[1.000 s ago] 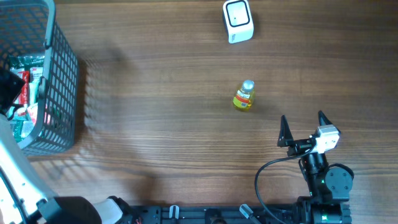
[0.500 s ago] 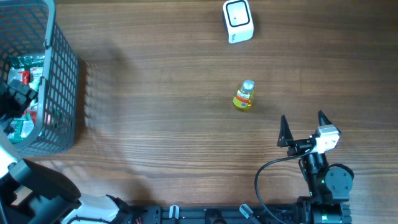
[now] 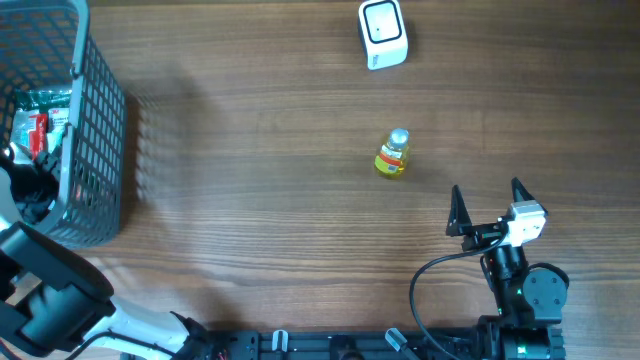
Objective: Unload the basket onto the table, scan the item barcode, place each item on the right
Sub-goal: 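Reach the left gripper into the basket and grasp the Kleenex pack, then place the Kleenex pack upright on the table left of the bottle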
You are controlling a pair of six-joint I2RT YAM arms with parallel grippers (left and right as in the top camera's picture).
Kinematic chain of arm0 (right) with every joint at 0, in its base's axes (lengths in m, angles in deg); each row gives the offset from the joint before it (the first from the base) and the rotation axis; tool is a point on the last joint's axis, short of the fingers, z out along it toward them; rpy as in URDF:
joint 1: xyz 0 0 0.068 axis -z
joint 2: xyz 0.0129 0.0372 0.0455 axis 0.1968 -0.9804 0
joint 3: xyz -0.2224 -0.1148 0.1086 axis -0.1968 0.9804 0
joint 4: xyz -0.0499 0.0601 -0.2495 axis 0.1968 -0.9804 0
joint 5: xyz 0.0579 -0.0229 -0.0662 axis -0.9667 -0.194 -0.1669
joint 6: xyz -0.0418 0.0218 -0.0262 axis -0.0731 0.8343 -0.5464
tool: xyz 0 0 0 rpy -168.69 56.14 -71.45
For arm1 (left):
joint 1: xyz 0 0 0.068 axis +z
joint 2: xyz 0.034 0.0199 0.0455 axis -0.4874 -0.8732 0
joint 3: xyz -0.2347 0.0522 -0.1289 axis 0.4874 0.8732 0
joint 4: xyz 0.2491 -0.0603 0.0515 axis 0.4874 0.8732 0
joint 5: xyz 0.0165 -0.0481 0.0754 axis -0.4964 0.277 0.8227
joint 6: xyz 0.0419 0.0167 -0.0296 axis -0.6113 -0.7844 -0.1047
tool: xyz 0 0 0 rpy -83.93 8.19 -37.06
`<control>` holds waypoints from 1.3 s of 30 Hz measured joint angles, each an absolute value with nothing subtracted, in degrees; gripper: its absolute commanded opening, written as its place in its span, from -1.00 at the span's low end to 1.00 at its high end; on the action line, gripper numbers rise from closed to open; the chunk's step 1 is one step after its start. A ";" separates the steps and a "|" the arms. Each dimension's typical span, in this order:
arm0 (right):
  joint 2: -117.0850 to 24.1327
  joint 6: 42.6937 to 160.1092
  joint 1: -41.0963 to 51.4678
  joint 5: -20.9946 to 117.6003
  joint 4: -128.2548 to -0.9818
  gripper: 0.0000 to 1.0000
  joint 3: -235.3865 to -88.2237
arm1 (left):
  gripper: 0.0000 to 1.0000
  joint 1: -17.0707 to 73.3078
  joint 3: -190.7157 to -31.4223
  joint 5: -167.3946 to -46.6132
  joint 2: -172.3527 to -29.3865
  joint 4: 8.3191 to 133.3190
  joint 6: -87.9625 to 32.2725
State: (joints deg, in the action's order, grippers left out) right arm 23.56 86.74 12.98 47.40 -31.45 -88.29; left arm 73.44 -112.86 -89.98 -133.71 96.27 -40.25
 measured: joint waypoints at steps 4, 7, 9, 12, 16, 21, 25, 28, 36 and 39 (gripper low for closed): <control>23.56 86.71 12.98 47.37 -31.43 1.00 -88.29 | 0.50 73.11 -109.89 -90.83 -133.82 93.08 -40.27; 23.56 86.74 12.98 47.40 -31.43 0.99 -88.29 | 0.31 71.49 -108.16 -90.85 -133.86 91.00 -40.47; 23.56 86.74 12.98 47.40 -31.45 1.00 -88.29 | -0.03 70.90 -108.05 -90.63 -133.86 90.46 -40.47; 23.56 86.74 12.98 47.40 -31.45 1.00 -88.29 | -0.25 70.77 -108.12 -89.93 -133.64 90.02 -40.73; 23.56 86.74 12.98 47.40 -31.45 0.99 -88.29 | -0.24 70.73 -109.63 -89.93 -133.75 91.86 -40.88; 23.56 86.74 12.98 47.40 -31.49 0.99 -88.29 | -0.24 70.66 -133.60 -89.78 -135.22 106.19 -40.88; 23.52 86.74 12.98 47.37 -31.45 1.00 -88.29 | -0.24 70.07 -156.71 -90.15 -134.67 115.72 -40.86; 23.52 86.74 12.98 47.40 -31.45 1.00 -88.29 | -0.26 67.17 -166.72 -93.85 -133.53 118.37 -39.96; 23.52 86.74 12.98 47.40 -31.45 0.99 -88.29 | -0.31 40.48 -167.33 -94.98 -129.73 126.39 -39.55; 23.52 86.74 12.98 47.40 -31.45 1.00 -88.29 | -0.32 28.50 -166.43 -93.56 -131.74 127.70 -39.53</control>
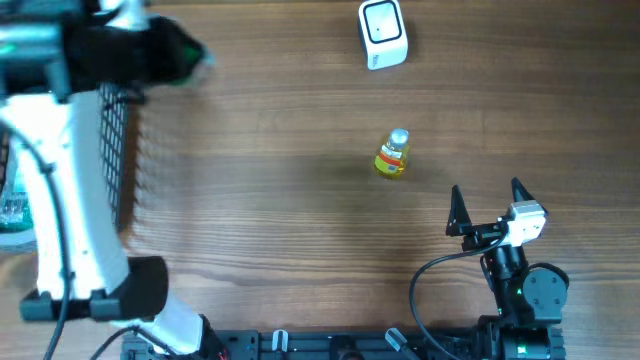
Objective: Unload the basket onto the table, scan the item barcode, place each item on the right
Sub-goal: 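Place the Kleenex pack upright on the table left of the bottle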
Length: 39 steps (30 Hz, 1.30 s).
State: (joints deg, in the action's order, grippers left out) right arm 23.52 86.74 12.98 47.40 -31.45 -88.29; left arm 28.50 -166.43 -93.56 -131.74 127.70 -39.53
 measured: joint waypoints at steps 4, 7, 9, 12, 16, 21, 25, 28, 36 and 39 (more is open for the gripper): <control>23.52 86.74 12.98 47.37 -31.45 0.99 -88.29 | -0.34 16.30 -156.40 -92.25 -137.80 123.94 -38.50; 23.52 86.74 12.98 47.37 -31.45 0.99 -88.29 | -0.34 10.01 -143.18 -89.80 -140.46 113.39 -35.37; 23.52 86.74 12.98 47.37 -31.45 1.00 -88.29 | -0.36 7.08 -135.42 -87.81 -141.56 106.85 -32.56; 23.52 86.74 12.98 47.40 -31.43 1.00 -88.29 | -0.37 3.67 -125.87 -83.90 -142.89 98.28 -28.99; 23.52 86.74 12.98 47.37 -31.45 0.99 -88.29 | -0.35 -0.02 -119.70 -77.82 -142.98 93.06 -25.76; 23.52 86.74 12.98 47.40 -31.45 0.99 -88.29 | -0.33 -2.32 -119.51 -76.56 -142.98 92.01 -23.20; 23.52 86.74 12.98 47.37 -31.43 0.99 -88.29 | -0.26 -2.60 -119.51 -76.19 -143.22 91.79 -22.57; 23.52 86.74 12.98 47.40 -31.43 0.99 -88.29 | 0.19 -2.67 -119.51 -76.21 -145.08 91.62 -22.35; 23.52 86.74 12.98 47.40 -31.45 1.00 -88.29 | 0.96 -2.82 -119.51 -76.45 -145.60 91.68 -21.56; 23.52 86.74 12.98 47.40 -31.45 0.99 -88.29 | 1.00 -2.32 -120.90 -76.64 -145.58 94.98 -23.62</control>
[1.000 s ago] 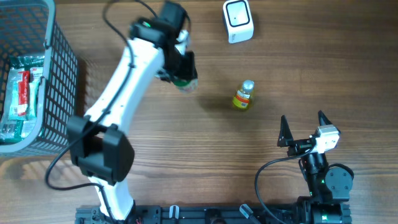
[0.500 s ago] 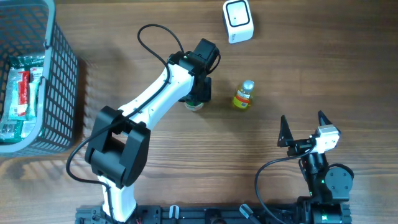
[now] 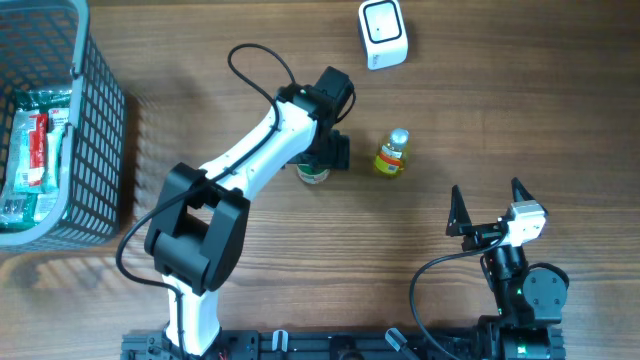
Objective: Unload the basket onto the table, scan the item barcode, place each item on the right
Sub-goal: 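Place the Kleenex pack upright on the table left of the bottle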
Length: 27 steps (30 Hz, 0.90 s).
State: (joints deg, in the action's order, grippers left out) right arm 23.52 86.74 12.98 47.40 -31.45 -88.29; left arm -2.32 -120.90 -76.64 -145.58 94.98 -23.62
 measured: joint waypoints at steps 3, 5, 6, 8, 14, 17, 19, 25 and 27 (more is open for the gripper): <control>23.52 86.74 12.98 47.40 -31.45 0.99 -88.29 | 1.00 0.09 -127.02 -77.08 -144.86 100.82 -26.39; 23.52 86.74 12.98 47.40 -31.45 1.00 -88.29 | 1.00 3.43 -136.03 -77.58 -142.67 106.87 -29.74; 23.52 86.74 12.98 47.37 -31.47 0.99 -88.29 | 1.00 4.72 -140.23 -77.89 -142.08 110.39 -31.11; 23.52 86.74 12.98 47.37 -31.45 1.00 -88.29 | 1.00 8.24 -150.65 -78.11 -140.84 114.50 -34.98; 23.52 86.74 12.98 47.40 -31.45 0.99 -88.29 | 1.00 28.94 -172.25 -77.10 -138.06 117.76 -42.22; 23.52 86.74 12.98 47.40 -31.45 1.00 -88.29 | 1.00 40.37 -172.75 -77.10 -138.02 118.76 -43.07; 23.52 86.74 12.98 47.40 -31.45 0.99 -88.29 | 1.00 46.93 -172.75 -77.06 -138.02 119.16 -43.11; 23.52 86.74 12.98 47.37 -31.45 0.99 -88.29 | 1.00 58.60 -172.51 -77.08 -138.02 119.81 -43.40; 23.52 86.74 12.98 47.40 -31.45 1.00 -88.29 | 0.68 61.51 -170.94 -77.10 -137.99 119.59 -42.74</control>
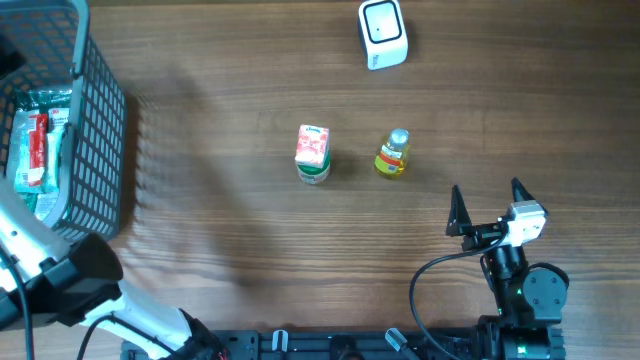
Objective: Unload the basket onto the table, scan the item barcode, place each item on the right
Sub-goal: 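Place the Kleenex pack upright on the table left of the bottle, then reach the left gripper into the basket and grasp the green glove packet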
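Note:
A white barcode scanner [381, 34] sits at the far edge of the table. A red, white and green carton [313, 153] stands at the table's middle, with a small yellow bottle [392, 153] just to its right. Nothing touches either item. My right gripper [486, 190] rests open near the front right, below and to the right of the bottle, with nothing between its fingers. Only the left arm's links [60, 280] show, at the lower left beside the basket. Its fingers are past the frame's edge.
A grey wire basket [95, 130] stands at the far left with several packets [35, 150] inside. A black cable [420, 290] loops by the right arm's base at the front edge.
My left gripper was on the carton beside the bottle. The carton now stands alone there, and the left arm is back at the left edge by the basket. The right arm has not moved.
First my left gripper was down in the basket and only the bottle stood on the table. Then the left arm was up over the basket's far corner. Later it was at the table's middle with the carton, which now stands free beside the bottle.

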You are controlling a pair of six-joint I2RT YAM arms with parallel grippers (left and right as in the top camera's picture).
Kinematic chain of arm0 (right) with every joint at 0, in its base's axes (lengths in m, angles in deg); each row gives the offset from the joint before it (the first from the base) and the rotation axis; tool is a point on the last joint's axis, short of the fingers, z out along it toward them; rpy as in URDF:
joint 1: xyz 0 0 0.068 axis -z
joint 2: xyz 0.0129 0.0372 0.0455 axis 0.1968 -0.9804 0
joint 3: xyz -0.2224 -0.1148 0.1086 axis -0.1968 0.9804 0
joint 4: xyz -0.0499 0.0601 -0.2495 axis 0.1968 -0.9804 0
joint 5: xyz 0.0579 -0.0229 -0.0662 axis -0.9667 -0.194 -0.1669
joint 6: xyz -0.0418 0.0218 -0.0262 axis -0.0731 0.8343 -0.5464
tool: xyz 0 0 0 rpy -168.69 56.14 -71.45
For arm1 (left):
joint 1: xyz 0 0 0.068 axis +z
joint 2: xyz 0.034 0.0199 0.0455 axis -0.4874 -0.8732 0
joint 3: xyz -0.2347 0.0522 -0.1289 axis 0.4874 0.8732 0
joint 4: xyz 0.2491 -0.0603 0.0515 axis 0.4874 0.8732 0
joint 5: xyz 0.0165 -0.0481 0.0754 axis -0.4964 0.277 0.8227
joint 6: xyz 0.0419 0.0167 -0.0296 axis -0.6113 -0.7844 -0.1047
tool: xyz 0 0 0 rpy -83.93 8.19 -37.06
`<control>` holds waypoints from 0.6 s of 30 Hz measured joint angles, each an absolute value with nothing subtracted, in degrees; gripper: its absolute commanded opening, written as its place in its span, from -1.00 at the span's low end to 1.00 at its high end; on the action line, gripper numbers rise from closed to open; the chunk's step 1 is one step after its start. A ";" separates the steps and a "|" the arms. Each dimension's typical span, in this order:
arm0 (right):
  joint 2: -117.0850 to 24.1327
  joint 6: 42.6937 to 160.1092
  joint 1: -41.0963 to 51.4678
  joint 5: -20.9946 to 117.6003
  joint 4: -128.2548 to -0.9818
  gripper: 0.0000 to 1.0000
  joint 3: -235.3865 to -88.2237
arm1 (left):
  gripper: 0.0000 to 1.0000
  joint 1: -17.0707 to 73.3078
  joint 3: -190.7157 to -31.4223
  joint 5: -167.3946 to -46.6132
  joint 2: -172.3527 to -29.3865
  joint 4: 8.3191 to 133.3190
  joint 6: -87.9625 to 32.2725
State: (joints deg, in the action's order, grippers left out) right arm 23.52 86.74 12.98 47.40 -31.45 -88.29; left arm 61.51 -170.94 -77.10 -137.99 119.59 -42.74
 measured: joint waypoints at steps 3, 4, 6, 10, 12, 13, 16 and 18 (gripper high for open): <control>23.52 86.74 12.98 47.37 -31.45 0.99 -88.29 | 0.32 65.02 -165.65 -77.10 -137.99 117.14 -41.71; 23.52 86.74 12.98 47.40 -31.45 0.99 -88.29 | 0.51 66.05 -163.44 -77.08 -137.97 115.94 -41.74; 23.52 86.74 12.98 47.40 -31.45 0.99 -88.29 | 0.78 67.62 -157.93 -77.08 -137.99 113.04 -41.39; 23.52 86.74 12.98 47.40 -31.45 0.99 -88.29 | 1.00 68.28 -145.56 -77.17 -138.08 105.19 -44.84; 23.52 86.74 12.98 47.37 -31.45 0.99 -88.29 | 1.00 68.28 -139.79 -77.13 -138.08 100.21 -47.05; 23.52 86.74 12.98 47.40 -31.45 1.00 -88.29 | 1.00 68.30 -137.06 -77.08 -138.08 98.28 -48.49; 23.52 86.74 12.98 47.40 -31.45 0.99 -88.29 | 1.00 68.30 -129.43 -77.10 -138.10 91.64 -52.53; 23.52 86.74 12.98 47.40 -31.45 1.00 -88.29 | 1.00 68.30 -126.13 -77.56 -138.08 87.00 -54.83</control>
State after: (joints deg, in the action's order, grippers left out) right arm 23.52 86.74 12.98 47.40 -31.45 -88.29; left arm 68.30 -126.13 -77.56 -138.08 87.00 -54.83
